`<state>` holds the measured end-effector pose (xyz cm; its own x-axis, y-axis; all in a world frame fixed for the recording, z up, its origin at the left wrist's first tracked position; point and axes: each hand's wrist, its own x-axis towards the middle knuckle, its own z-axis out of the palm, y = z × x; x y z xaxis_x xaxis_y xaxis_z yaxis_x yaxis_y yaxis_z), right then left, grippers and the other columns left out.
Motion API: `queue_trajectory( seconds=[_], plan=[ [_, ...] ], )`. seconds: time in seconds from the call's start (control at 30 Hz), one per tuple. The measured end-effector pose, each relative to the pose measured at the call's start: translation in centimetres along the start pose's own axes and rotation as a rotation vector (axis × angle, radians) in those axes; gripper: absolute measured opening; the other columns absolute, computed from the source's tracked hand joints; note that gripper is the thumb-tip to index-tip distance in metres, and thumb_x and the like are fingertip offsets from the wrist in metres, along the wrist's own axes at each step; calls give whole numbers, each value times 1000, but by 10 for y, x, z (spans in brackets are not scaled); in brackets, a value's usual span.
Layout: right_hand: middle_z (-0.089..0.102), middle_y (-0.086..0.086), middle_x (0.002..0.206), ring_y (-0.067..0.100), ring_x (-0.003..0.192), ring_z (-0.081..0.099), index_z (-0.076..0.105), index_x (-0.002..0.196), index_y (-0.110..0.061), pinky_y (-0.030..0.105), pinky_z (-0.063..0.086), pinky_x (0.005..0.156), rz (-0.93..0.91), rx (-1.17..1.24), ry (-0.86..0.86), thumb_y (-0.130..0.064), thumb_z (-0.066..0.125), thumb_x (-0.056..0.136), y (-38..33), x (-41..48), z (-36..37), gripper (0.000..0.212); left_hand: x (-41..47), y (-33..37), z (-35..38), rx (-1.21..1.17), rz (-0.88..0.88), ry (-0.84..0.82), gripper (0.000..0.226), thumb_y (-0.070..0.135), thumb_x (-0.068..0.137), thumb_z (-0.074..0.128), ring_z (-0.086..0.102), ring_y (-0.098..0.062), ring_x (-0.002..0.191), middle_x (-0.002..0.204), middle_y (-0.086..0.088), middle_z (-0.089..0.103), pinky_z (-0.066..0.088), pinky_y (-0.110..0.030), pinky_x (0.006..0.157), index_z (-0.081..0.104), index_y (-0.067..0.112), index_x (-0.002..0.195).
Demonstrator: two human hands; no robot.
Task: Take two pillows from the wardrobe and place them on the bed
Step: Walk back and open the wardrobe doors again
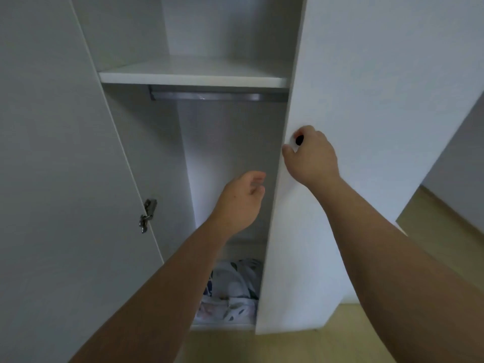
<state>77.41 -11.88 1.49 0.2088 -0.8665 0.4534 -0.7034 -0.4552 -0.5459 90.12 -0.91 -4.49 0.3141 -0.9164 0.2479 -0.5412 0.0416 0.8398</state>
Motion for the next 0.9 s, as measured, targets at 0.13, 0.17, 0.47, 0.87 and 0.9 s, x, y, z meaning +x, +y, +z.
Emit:
queue_trajectory(
  seconds=[0.13, 0.17, 0.47, 0.87, 0.9],
  plan=[
    [61, 1, 109, 17, 88, 57, 58, 112, -19, 32, 50, 79, 4, 68, 110, -22, 56, 94, 9, -39, -18, 18, -2, 9, 14, -73, 41, -26, 34, 17, 102, 49, 60, -8, 117, 129, 5, 65, 44, -22, 103, 60, 18, 134],
    [61, -1, 107, 15, 88, 58, 58, 110, -20, 30, 50, 78, 3, 83, 135, -18, 56, 93, 12, -50, -24, 17, -3, 13, 20, -110, 58, -27, 34, 17, 102, 50, 61, -8, 118, 129, 5, 66, 45, -24, 104, 60, 18, 134],
    [61, -12, 89, 7, 77, 54, 61, 95, -21, 14, 43, 65, 115, 274, 218, 4, 48, 82, 39, -136, -99, 31, -38, 72, 81, -538, 205, -171, 24, 25, 100, 49, 58, -16, 77, 79, -9, 64, 51, -42, 74, 68, 13, 92],
    [75, 3, 103, 25, 94, 73, 49, 131, -25, 40, 58, 83, 437, 653, 569, 3, 47, 91, 116, -220, -160, 48, -79, 127, 162, -479, 448, -591, 49, 50, 95, 48, 64, -14, 118, 128, -1, 68, 51, -48, 101, 55, 31, 140],
    [76, 1, 102, 24, 93, 73, 53, 128, -22, 39, 58, 83, 474, 661, 622, 1, 47, 92, 121, -224, -166, 43, -82, 133, 170, -463, 472, -608, 47, 51, 95, 47, 64, -12, 119, 129, 2, 68, 50, -49, 102, 54, 35, 139]
  ],
)
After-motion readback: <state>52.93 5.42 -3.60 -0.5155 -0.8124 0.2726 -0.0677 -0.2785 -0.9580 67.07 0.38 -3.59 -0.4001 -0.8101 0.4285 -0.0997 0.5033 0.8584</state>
